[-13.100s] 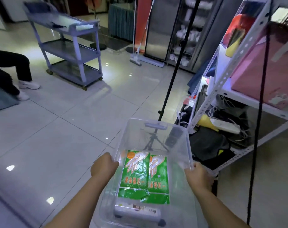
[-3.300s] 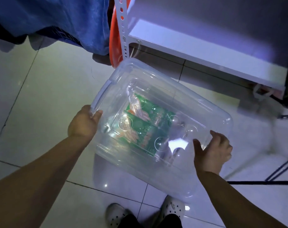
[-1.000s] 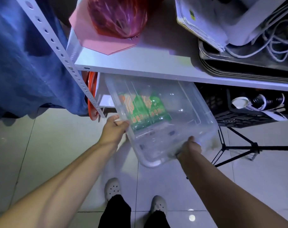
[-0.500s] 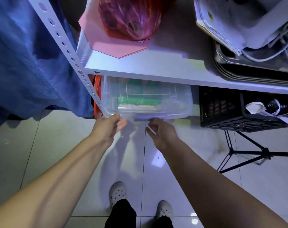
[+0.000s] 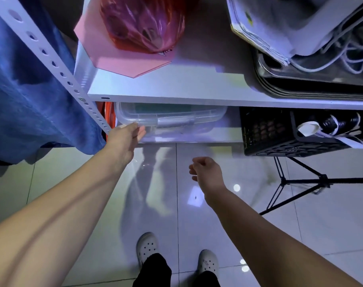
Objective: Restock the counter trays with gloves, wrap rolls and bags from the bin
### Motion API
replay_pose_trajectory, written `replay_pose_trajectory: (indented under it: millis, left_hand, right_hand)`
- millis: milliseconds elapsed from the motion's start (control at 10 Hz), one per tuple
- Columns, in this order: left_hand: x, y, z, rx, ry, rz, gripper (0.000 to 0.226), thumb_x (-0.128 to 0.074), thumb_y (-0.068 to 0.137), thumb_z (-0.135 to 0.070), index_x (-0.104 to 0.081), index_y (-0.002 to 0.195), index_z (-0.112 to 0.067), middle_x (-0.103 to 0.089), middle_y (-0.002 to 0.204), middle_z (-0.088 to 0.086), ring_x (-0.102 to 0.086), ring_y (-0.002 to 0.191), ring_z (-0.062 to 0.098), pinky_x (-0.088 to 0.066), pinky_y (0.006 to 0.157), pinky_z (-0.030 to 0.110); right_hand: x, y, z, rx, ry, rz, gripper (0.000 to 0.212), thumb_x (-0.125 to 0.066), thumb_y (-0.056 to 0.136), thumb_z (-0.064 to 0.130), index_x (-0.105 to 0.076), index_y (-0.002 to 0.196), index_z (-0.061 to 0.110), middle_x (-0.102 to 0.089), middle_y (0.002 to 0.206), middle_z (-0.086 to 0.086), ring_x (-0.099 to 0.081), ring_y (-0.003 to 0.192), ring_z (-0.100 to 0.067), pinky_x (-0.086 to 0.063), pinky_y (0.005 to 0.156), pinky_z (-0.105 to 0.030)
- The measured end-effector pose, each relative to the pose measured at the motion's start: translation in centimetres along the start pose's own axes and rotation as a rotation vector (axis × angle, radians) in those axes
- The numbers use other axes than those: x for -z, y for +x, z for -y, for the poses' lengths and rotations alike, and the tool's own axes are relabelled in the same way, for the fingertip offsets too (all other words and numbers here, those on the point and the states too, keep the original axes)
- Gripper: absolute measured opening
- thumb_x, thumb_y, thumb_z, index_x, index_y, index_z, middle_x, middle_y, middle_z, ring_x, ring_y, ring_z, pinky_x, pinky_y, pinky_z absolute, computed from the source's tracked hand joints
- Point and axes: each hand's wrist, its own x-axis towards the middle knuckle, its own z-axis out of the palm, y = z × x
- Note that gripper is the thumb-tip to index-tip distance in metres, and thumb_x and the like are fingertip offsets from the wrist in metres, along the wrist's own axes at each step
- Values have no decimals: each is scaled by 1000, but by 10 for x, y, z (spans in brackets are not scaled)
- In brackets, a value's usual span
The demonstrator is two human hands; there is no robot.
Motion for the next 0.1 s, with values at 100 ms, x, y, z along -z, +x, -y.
replay_pose_trajectory:
  millis: [100]
  left_hand:
    - [5,-16,5,-1,174,-40,10,-48,91,1,-52,82,-1,-55,75,14,-59,68,18,-57,59,16]
  right_hand:
    - [11,-14,-9,22,-79,7,18,-42,91,4,-58,97,11,-60,81,-3,-57,77,-17,-48,68,-24]
